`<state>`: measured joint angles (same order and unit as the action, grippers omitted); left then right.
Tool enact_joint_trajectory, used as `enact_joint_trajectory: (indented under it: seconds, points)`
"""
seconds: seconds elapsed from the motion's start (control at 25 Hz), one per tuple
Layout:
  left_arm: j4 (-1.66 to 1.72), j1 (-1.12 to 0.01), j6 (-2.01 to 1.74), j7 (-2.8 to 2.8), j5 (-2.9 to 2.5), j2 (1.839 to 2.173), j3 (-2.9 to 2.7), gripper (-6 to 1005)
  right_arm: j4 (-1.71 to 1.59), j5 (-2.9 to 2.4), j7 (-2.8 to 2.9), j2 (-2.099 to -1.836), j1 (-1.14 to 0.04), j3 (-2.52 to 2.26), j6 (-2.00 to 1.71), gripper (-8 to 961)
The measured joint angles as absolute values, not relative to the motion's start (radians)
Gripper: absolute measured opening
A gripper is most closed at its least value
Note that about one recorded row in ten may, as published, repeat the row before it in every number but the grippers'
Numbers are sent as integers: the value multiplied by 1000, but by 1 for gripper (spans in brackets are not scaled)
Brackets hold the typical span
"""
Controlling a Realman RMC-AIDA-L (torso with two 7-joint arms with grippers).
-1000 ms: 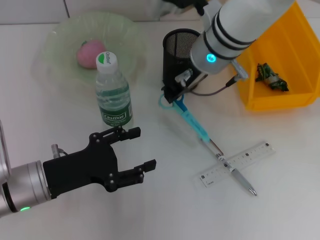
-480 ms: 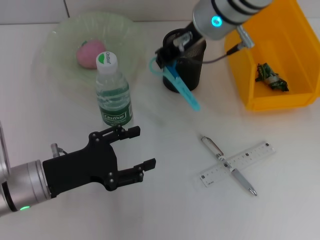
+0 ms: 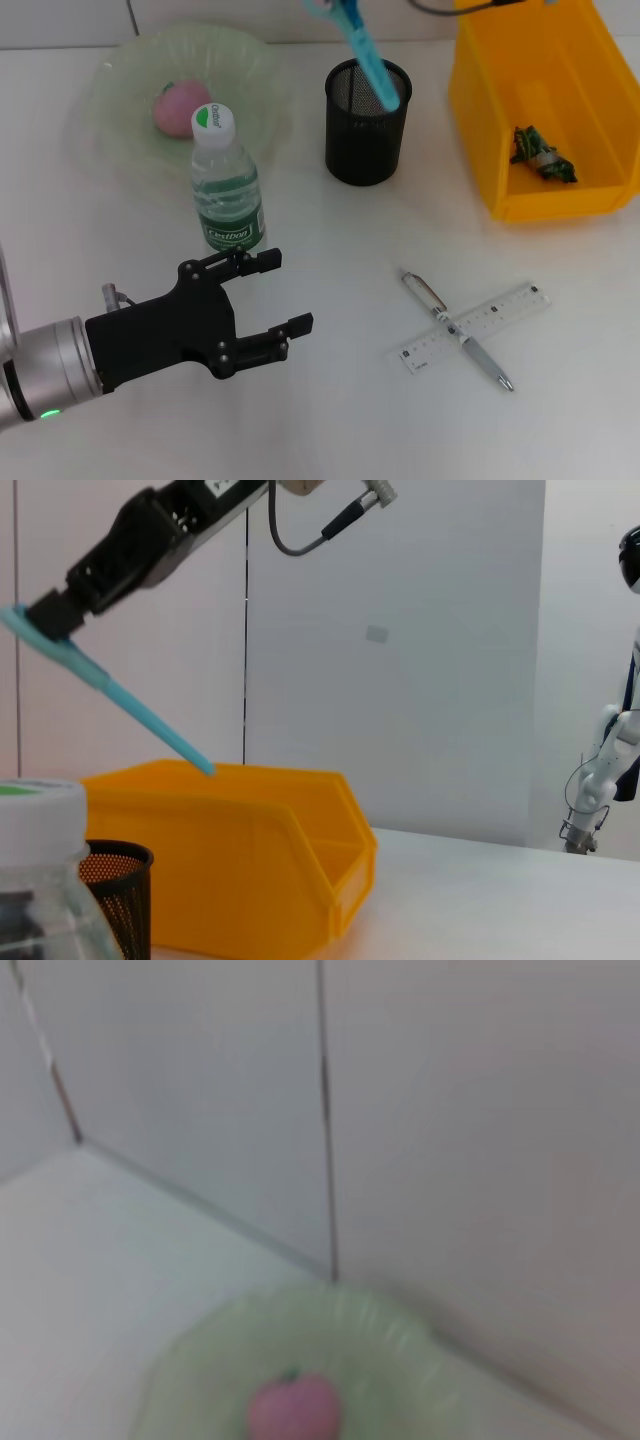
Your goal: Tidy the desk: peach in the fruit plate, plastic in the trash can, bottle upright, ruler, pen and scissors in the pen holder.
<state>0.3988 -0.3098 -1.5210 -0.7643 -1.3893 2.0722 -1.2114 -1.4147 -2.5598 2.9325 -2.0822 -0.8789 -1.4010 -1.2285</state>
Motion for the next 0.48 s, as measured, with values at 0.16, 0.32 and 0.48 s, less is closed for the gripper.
enact_joint_trajectory:
  seconds: [0.16, 0.32, 0.48]
  points:
    - [399, -310, -1523, -766, -1388, 2072, -1210, 768, -1478, -2557, 2863, -2082, -786, -1393, -1077, 148]
    - [399, -310, -1524, -771, -1388, 2072, -1207, 768, -1475, -2551, 2818, -2083, -743, -1401, -982, 153]
    - [399, -310, -1530, -773, -1388, 2072, -1204, 768, -1451, -2543, 2786, -2084, -680, -1457, -831, 157]
